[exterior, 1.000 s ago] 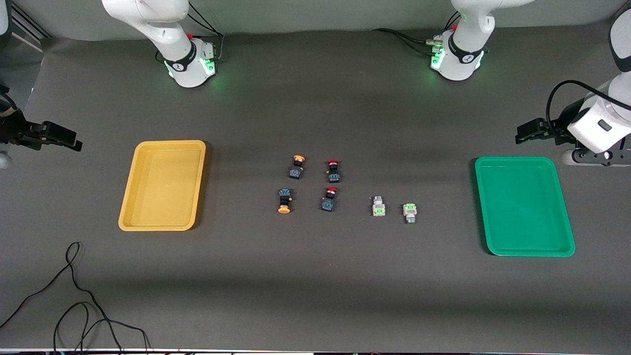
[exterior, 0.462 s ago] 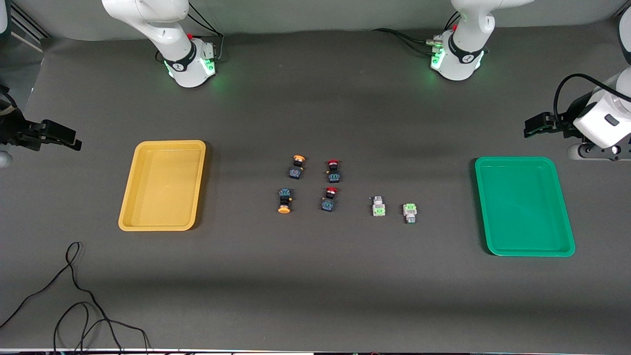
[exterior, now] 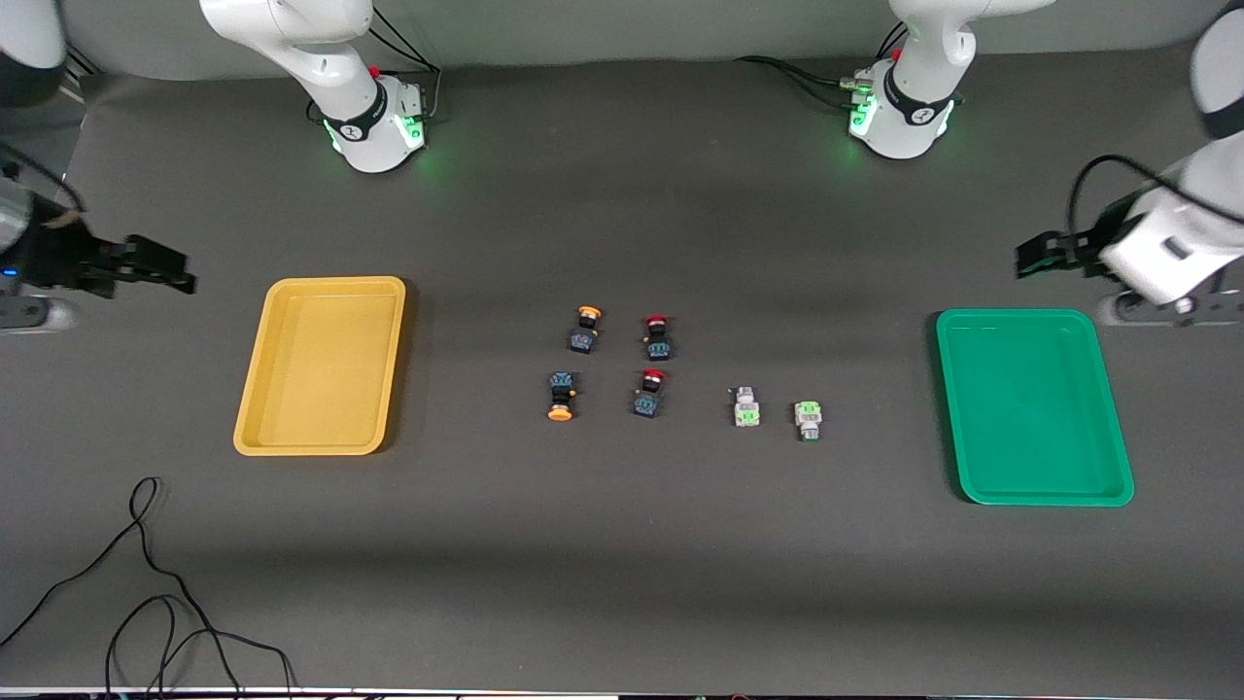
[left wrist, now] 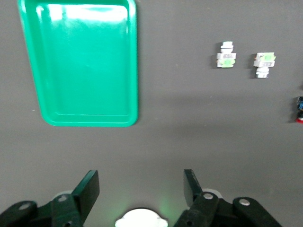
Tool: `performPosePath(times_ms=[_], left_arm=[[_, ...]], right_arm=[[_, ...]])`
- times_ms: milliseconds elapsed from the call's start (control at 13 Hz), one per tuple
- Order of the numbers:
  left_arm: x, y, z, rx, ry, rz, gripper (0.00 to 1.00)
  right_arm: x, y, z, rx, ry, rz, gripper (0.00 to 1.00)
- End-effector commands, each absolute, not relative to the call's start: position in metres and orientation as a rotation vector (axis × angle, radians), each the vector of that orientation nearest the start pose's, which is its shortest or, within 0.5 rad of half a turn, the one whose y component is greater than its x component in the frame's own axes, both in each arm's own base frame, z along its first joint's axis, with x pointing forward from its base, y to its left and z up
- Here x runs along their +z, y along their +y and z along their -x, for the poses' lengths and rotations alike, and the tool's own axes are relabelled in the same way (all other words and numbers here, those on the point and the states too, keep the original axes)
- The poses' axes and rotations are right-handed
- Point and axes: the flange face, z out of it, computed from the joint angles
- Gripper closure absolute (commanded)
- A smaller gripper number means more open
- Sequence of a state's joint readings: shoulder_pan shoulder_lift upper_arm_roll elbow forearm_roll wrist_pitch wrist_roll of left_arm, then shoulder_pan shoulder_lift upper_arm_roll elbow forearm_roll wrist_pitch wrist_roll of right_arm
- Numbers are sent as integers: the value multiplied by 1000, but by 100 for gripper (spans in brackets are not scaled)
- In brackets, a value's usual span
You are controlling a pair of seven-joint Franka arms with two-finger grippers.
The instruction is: Place green and yellow buttons in trays
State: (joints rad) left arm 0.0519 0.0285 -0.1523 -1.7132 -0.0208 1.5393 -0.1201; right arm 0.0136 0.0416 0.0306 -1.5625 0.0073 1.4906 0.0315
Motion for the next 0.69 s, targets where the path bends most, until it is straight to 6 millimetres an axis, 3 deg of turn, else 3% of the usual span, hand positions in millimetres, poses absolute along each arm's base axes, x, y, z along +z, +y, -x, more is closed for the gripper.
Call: performPosePath(times_ms=[0,308,462,615], left_arm=[[504,-120,-576,362,-107,3113,16],[415,-179,-612,276,-86,3154,12],[368,-190,-625,259,-82,3173,11],[320,-196,-629,258,-75,3182,9]], right_arm=[[580,92,-540,178,20,3140,0],[550,235,-510,116,117,3155,0],[531,316,-483,90,184,3154,0],[506,381,-457,68,274,3146,0]])
